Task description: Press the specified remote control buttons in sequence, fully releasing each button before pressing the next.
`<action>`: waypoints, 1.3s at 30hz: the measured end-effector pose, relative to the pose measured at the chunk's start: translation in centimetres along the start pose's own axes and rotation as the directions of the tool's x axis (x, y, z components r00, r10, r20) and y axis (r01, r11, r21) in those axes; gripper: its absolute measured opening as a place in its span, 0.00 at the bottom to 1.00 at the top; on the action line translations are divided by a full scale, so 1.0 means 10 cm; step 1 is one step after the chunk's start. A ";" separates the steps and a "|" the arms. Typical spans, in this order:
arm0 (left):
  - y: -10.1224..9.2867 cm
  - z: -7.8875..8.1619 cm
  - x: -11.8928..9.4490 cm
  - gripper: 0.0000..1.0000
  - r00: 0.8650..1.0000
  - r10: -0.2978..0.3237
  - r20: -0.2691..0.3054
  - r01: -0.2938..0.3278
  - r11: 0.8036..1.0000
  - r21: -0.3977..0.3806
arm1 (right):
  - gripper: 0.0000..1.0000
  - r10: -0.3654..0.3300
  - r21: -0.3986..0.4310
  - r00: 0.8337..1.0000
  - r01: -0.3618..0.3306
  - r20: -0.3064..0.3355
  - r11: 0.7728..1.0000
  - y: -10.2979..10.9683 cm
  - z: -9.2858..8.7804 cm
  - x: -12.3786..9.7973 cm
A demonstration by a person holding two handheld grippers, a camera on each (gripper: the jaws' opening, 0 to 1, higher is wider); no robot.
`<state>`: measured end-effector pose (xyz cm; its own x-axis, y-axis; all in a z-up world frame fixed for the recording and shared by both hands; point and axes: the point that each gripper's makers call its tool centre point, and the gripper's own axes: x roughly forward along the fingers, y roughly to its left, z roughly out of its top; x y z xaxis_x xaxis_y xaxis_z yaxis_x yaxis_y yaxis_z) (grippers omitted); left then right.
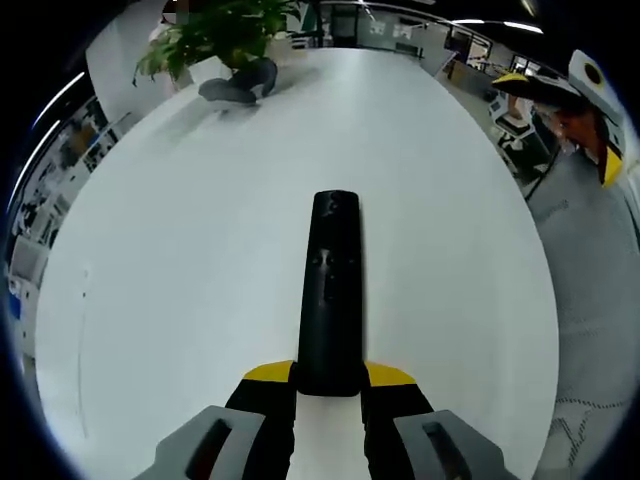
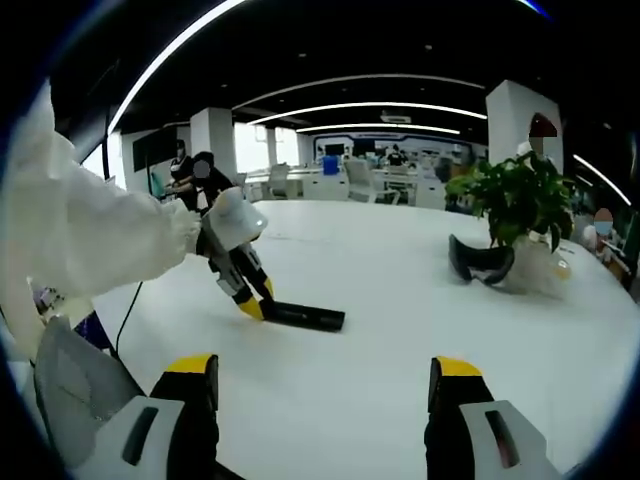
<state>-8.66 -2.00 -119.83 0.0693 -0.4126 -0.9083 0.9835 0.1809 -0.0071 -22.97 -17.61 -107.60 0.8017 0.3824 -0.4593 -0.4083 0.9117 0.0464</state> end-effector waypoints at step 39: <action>0.55 0.02 0.01 0.24 0.998 -0.002 -0.058 0.003 1.000 0.018 | 0.84 -0.003 -0.028 0.999 0.002 -0.032 1.000 0.02 -0.05 0.04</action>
<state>-3.26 -1.26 -119.81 0.0578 -0.3606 -0.9309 0.9865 0.1636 -0.0022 -22.96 -17.34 -108.26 0.7885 0.3750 -0.4875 -0.4187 0.9079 0.0211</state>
